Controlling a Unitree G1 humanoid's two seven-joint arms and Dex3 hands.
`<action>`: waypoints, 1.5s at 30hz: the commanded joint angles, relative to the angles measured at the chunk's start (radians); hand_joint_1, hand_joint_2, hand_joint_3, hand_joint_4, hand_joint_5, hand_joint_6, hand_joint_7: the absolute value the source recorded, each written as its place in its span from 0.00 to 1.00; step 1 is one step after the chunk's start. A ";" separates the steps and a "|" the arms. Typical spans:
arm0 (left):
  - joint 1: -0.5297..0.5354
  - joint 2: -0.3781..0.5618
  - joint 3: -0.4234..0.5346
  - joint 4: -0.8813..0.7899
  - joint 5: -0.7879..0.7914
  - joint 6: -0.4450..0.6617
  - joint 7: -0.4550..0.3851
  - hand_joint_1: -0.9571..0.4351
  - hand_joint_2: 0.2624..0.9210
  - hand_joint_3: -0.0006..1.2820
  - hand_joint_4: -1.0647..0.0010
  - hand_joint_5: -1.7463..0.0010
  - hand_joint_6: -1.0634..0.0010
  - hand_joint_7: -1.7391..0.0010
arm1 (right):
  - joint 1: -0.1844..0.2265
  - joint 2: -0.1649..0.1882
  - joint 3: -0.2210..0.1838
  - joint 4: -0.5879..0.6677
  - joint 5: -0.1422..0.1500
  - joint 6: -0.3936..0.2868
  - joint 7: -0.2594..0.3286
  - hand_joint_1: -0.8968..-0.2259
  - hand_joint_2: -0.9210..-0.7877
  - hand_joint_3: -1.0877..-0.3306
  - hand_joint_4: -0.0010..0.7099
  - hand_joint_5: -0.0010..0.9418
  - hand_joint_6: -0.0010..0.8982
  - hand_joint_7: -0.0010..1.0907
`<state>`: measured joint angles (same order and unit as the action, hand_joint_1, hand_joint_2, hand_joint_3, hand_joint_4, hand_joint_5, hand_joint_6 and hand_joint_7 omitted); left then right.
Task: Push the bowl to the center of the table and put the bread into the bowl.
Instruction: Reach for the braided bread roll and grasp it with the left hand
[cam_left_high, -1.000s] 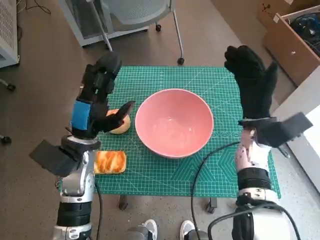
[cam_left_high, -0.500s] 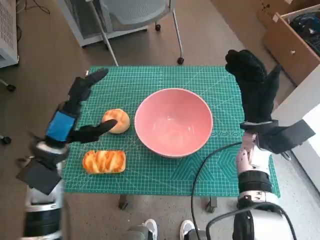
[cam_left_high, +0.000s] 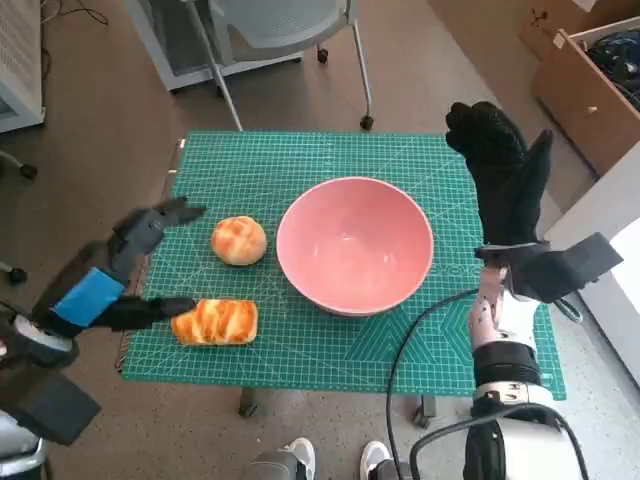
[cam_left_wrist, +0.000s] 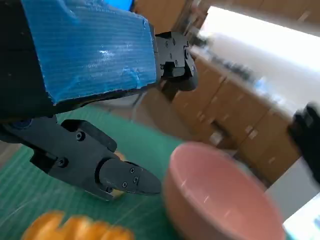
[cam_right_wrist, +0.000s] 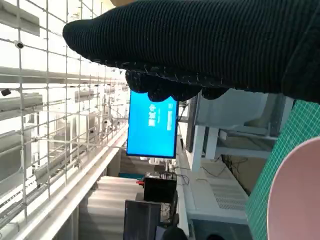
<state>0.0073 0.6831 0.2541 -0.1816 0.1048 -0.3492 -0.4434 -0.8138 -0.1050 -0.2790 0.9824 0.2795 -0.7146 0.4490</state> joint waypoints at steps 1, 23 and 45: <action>0.049 0.036 -0.010 0.003 0.062 -0.012 -0.011 0.49 0.89 0.03 0.73 0.97 0.88 0.68 | -0.002 0.004 0.004 0.028 -0.004 0.028 -0.008 0.45 0.00 0.40 0.26 0.00 0.12 0.27; 0.064 0.022 -0.169 0.174 0.245 -0.032 0.040 0.40 0.91 0.00 0.73 1.00 0.65 0.95 | -0.030 0.009 0.002 0.047 0.011 0.064 0.022 0.41 0.00 0.42 0.26 0.00 0.11 0.27; -0.131 -0.011 -0.377 0.506 0.453 -0.129 0.265 0.54 0.93 0.00 0.53 0.98 0.48 0.96 | -0.016 0.012 0.005 0.034 0.006 0.052 0.028 0.41 0.00 0.42 0.26 0.00 0.10 0.28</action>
<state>-0.0976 0.6879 -0.0901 0.2781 0.5240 -0.4594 -0.2138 -0.8479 -0.0992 -0.2746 1.0108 0.2817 -0.6688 0.4712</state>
